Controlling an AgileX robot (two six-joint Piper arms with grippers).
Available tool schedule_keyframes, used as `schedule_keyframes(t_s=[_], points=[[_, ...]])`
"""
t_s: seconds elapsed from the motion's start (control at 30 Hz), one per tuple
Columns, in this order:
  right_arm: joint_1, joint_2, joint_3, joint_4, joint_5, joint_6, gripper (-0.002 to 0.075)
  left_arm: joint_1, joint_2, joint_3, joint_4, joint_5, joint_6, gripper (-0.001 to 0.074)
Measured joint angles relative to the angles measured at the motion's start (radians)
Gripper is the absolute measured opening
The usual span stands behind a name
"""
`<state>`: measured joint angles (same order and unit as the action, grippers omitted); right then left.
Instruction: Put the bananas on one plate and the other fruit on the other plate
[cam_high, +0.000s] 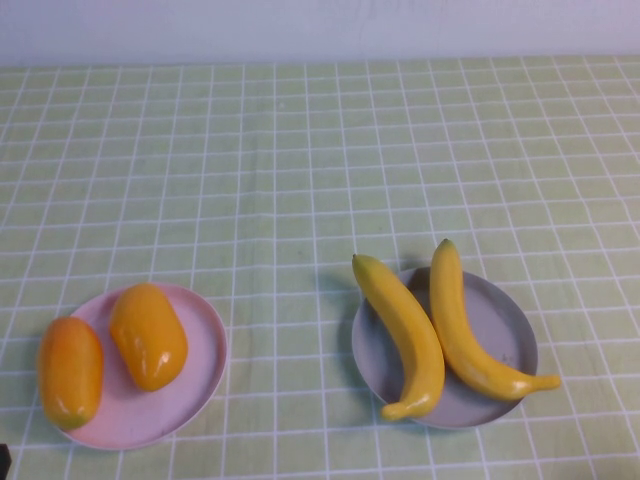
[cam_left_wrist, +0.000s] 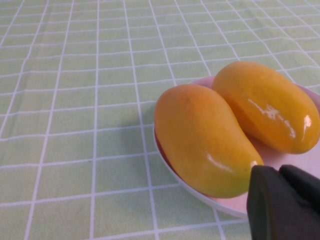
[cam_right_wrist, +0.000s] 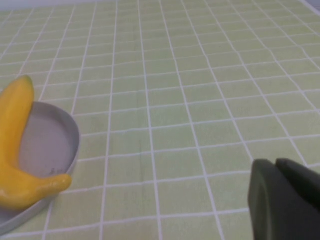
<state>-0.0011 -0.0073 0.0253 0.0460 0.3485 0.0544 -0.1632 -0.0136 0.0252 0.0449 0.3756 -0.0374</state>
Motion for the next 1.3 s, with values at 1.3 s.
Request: schedule_keyframes(t_s=[1.3], points=[[0.000, 0.000, 0.000, -0.003, 0.019, -0.002, -0.0015, 0.000, 0.000, 0.000, 0.000, 0.000, 0.000, -0.0004]])
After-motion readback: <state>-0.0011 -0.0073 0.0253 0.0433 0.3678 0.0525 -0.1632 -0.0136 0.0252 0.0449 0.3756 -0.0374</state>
